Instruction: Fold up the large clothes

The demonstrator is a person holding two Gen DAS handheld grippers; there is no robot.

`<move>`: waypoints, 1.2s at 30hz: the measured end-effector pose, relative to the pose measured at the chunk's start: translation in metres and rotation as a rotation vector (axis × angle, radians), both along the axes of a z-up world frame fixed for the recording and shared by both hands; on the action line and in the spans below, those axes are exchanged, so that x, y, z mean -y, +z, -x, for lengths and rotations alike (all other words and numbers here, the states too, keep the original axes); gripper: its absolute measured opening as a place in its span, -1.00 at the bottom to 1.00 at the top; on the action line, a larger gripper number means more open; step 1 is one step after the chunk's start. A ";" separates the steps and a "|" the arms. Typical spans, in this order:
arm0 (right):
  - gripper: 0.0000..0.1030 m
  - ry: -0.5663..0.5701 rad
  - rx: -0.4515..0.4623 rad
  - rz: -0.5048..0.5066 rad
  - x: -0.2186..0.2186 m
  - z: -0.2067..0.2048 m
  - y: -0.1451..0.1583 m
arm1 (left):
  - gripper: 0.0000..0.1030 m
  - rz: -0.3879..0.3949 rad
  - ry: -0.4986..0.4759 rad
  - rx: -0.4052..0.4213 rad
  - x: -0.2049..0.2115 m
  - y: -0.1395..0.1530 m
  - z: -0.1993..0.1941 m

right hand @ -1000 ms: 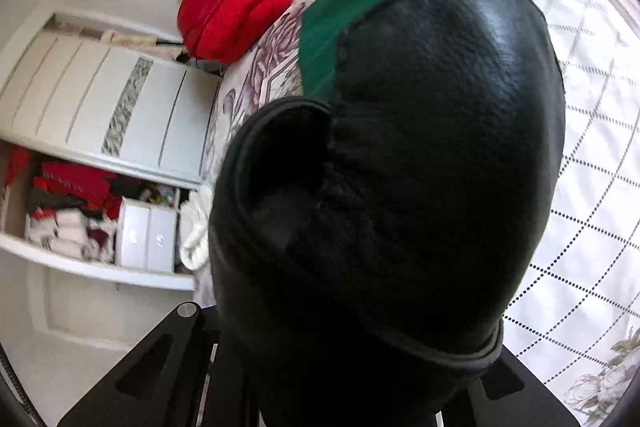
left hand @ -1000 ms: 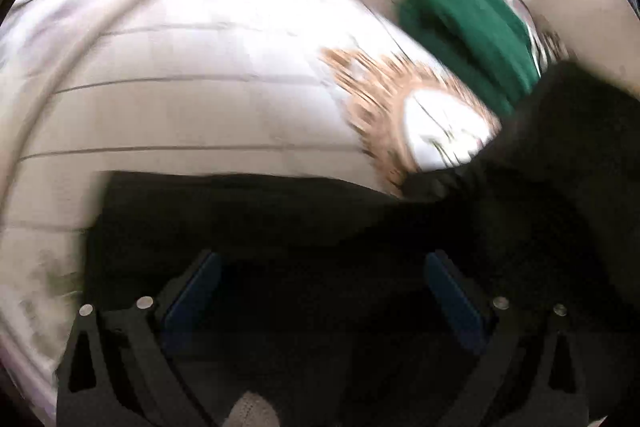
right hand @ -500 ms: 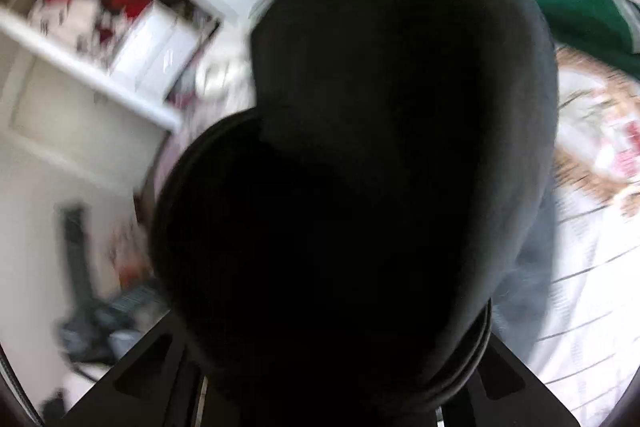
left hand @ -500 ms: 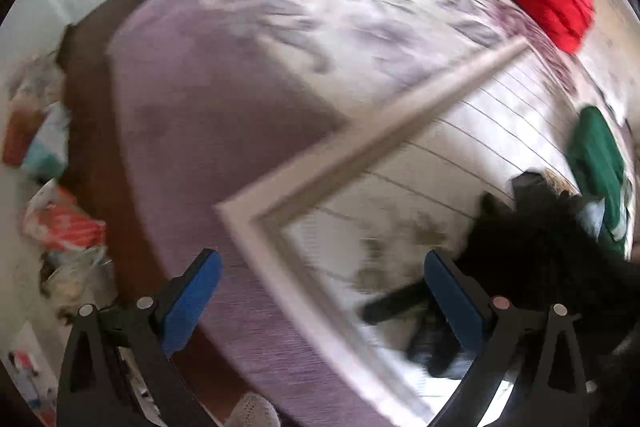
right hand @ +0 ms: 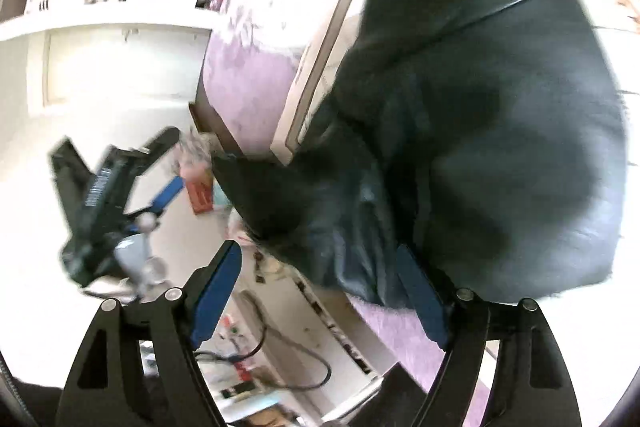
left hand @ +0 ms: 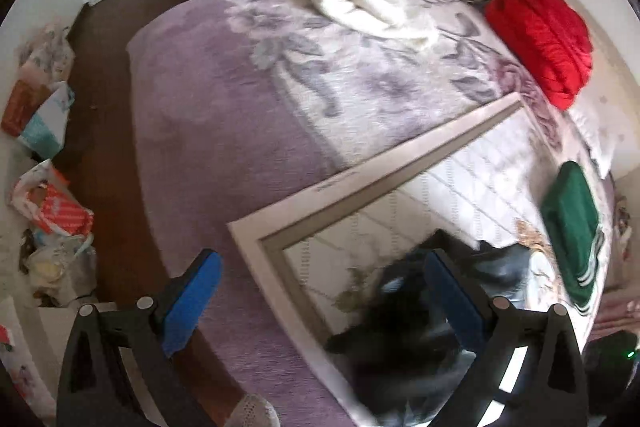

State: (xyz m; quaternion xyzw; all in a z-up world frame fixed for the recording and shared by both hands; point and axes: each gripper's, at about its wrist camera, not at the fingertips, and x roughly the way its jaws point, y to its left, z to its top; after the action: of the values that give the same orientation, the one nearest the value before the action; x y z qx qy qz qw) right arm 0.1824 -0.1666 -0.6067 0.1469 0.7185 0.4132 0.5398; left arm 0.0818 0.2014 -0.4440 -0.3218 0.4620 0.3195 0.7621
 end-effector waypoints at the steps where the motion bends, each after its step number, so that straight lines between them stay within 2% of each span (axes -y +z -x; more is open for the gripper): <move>1: 0.58 -0.031 0.026 0.001 0.011 -0.002 0.010 | 1.00 0.005 -0.014 0.001 0.005 -0.002 -0.006; 2: 0.58 -0.068 0.071 0.022 0.017 -0.008 0.026 | 1.00 0.014 -0.031 -0.001 0.010 -0.005 -0.012; 4: 0.57 -0.117 0.154 0.074 0.030 -0.030 0.031 | 1.00 0.021 -0.056 -0.012 0.020 -0.012 -0.020; 6: 0.19 -0.151 0.216 0.134 0.030 -0.052 0.023 | 1.00 0.021 -0.082 -0.031 0.028 -0.019 -0.027; 7: -0.27 -0.163 0.218 0.146 0.025 -0.064 0.022 | 1.00 0.017 -0.093 -0.045 0.033 -0.024 -0.029; 8: -0.51 -0.179 0.218 0.159 0.018 -0.073 0.015 | 1.00 0.016 -0.108 -0.071 0.038 -0.033 -0.033; 10: -0.59 -0.182 0.276 0.205 -0.002 -0.089 -0.002 | 1.00 0.016 -0.133 -0.111 0.047 -0.049 -0.037; 12: -0.59 -0.114 0.304 0.267 -0.028 -0.096 -0.020 | 1.00 0.013 -0.156 -0.163 0.055 -0.067 -0.040; 14: -0.58 -0.042 0.273 0.305 -0.049 -0.094 -0.051 | 1.00 0.023 -0.181 -0.221 0.063 -0.088 -0.042; 17: -0.57 -0.018 0.246 0.297 -0.051 -0.103 -0.053 | 1.00 0.078 -0.194 -0.266 0.070 -0.111 -0.038; 19: -0.56 -0.030 0.174 0.220 -0.033 -0.113 -0.041 | 1.00 0.106 -0.184 -0.260 0.070 -0.114 -0.033; 20: -0.33 -0.067 0.146 0.144 -0.011 -0.118 -0.028 | 1.00 0.109 -0.178 -0.253 0.070 -0.113 -0.030; 21: 0.04 -0.094 0.165 0.117 0.005 -0.121 -0.022 | 1.00 0.108 -0.173 -0.249 0.070 -0.111 -0.028; 22: 0.72 -0.121 0.204 0.115 0.024 -0.123 -0.017 | 1.00 0.106 -0.166 -0.244 0.070 -0.108 -0.026; 23: 1.00 -0.140 0.234 0.122 0.041 -0.124 -0.018 | 1.00 0.105 -0.160 -0.240 0.069 -0.106 -0.025; 24: 1.00 -0.144 0.220 0.132 0.056 -0.124 -0.031 | 1.00 0.106 -0.156 -0.235 0.068 -0.104 -0.025; 26: 1.00 -0.118 0.064 0.177 0.076 -0.120 -0.079 | 1.00 0.110 -0.151 -0.216 0.067 -0.099 -0.025; 27: 1.00 -0.108 -0.027 0.152 0.079 -0.116 -0.103 | 1.00 0.108 -0.152 -0.210 0.068 -0.096 -0.027; 29: 1.00 -0.093 -0.208 0.028 0.078 -0.100 -0.143 | 1.00 0.091 -0.164 -0.203 0.068 -0.089 -0.030; 30: 0.98 -0.094 -0.222 -0.032 0.076 -0.094 -0.148 | 1.00 0.075 -0.175 -0.203 0.069 -0.087 -0.033; 31: 0.90 -0.086 -0.194 -0.075 0.070 -0.090 -0.147 | 1.00 0.057 -0.185 -0.207 0.070 -0.083 -0.035; 32: 0.70 -0.074 -0.138 -0.062 0.064 -0.086 -0.143 | 1.00 0.036 -0.194 -0.212 0.071 -0.080 -0.038; 33: 0.57 -0.114 -0.070 -0.033 0.063 -0.082 -0.137 | 1.00 0.021 -0.200 -0.214 0.070 -0.077 -0.039; 34: 0.36 -0.156 -0.048 -0.024 0.067 -0.080 -0.133 | 1.00 0.005 -0.208 -0.215 0.071 -0.072 -0.041; 36: 0.20 -0.304 -0.003 0.013 0.081 -0.070 -0.117 | 1.00 -0.008 -0.218 -0.211 0.073 -0.067 -0.043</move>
State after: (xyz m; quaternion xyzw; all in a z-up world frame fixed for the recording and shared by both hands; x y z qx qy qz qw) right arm 0.2521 -0.2480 -0.7235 0.2509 0.6914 0.3219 0.5962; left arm 0.1245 0.1280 -0.5108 -0.2316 0.5704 0.2687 0.7408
